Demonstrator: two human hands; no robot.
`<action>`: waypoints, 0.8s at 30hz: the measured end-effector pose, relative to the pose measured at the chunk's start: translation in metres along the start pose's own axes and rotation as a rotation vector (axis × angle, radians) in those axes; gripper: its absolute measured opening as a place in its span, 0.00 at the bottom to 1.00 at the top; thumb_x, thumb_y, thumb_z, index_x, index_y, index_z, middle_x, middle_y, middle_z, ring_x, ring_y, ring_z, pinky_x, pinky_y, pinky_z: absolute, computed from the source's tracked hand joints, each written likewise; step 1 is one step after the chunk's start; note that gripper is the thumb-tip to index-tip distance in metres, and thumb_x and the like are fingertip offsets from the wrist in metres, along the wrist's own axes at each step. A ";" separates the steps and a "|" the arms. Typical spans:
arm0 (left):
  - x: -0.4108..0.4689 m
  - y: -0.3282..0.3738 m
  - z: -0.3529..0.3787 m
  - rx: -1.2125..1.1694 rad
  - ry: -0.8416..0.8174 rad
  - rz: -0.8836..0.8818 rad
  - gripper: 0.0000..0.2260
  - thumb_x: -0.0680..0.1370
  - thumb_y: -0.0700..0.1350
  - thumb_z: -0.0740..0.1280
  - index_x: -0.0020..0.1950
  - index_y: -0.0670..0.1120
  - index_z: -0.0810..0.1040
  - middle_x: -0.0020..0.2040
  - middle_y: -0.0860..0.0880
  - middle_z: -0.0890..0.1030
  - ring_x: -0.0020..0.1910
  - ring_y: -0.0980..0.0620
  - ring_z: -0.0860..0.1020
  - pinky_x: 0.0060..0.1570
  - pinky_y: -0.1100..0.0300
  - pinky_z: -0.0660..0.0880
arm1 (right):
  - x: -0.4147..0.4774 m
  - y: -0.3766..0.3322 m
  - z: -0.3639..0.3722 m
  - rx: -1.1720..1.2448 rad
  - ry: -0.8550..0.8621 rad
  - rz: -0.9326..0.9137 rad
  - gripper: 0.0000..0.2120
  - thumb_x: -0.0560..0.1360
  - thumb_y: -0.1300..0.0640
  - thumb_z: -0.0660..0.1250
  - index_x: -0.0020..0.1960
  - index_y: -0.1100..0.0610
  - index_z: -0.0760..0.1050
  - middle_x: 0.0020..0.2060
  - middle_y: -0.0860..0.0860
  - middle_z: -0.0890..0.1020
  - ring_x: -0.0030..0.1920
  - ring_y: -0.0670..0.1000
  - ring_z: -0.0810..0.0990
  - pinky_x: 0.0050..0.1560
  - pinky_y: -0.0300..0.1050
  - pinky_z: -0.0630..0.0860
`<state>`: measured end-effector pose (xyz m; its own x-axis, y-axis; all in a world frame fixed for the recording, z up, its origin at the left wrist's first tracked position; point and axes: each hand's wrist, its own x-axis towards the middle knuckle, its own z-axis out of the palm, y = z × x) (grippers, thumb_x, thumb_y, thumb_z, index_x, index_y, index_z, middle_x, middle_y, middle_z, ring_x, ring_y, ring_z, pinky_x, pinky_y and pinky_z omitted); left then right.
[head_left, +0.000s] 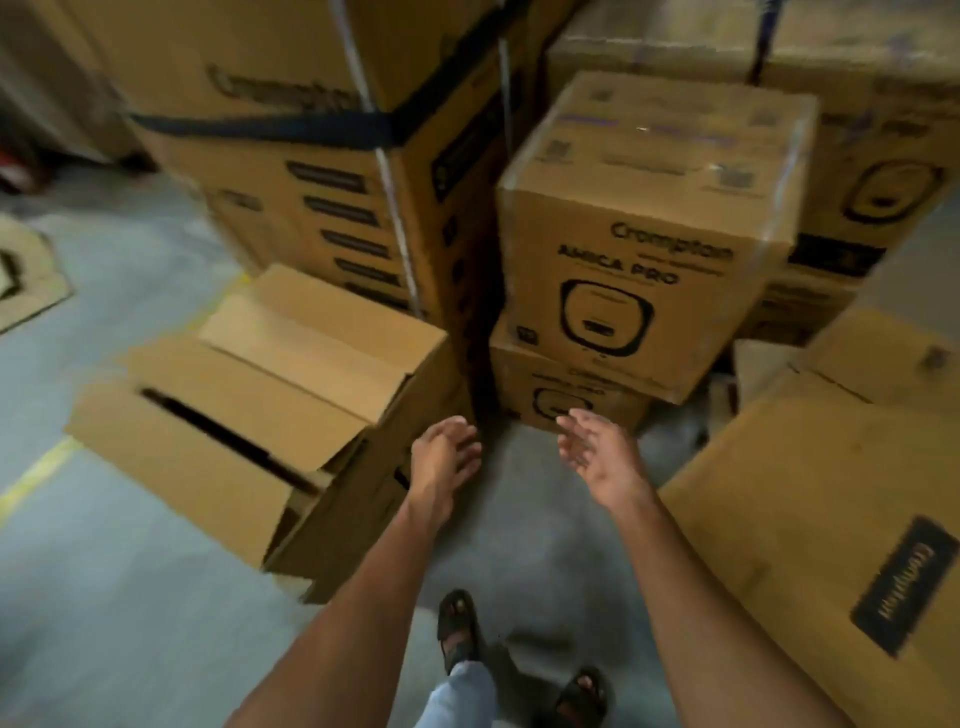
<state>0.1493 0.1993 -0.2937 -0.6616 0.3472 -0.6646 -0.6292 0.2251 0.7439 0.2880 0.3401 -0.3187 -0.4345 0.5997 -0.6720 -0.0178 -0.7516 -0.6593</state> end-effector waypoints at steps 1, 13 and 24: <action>-0.001 0.010 -0.021 -0.028 0.040 0.030 0.05 0.83 0.44 0.65 0.56 0.47 0.80 0.52 0.47 0.84 0.50 0.47 0.83 0.48 0.56 0.80 | 0.001 0.004 0.029 -0.042 -0.056 0.013 0.09 0.84 0.59 0.59 0.61 0.57 0.75 0.51 0.53 0.83 0.45 0.52 0.80 0.43 0.44 0.76; 0.047 0.022 -0.224 0.005 0.551 0.134 0.05 0.81 0.46 0.70 0.56 0.52 0.80 0.57 0.50 0.83 0.56 0.50 0.80 0.61 0.51 0.77 | 0.021 0.088 0.249 -0.532 -0.293 0.104 0.09 0.83 0.60 0.61 0.58 0.58 0.79 0.49 0.55 0.85 0.45 0.53 0.83 0.46 0.48 0.79; 0.091 -0.066 -0.309 -0.138 0.611 -0.224 0.38 0.75 0.57 0.74 0.79 0.46 0.62 0.76 0.43 0.68 0.71 0.41 0.71 0.70 0.44 0.68 | 0.089 0.165 0.308 -1.301 -0.245 -0.044 0.24 0.79 0.48 0.68 0.71 0.57 0.70 0.63 0.55 0.77 0.59 0.55 0.75 0.62 0.53 0.75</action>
<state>0.0048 -0.0654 -0.4246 -0.5956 -0.2820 -0.7522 -0.7979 0.0994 0.5945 -0.0311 0.1849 -0.3828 -0.6084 0.4485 -0.6547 0.7752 0.1594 -0.6112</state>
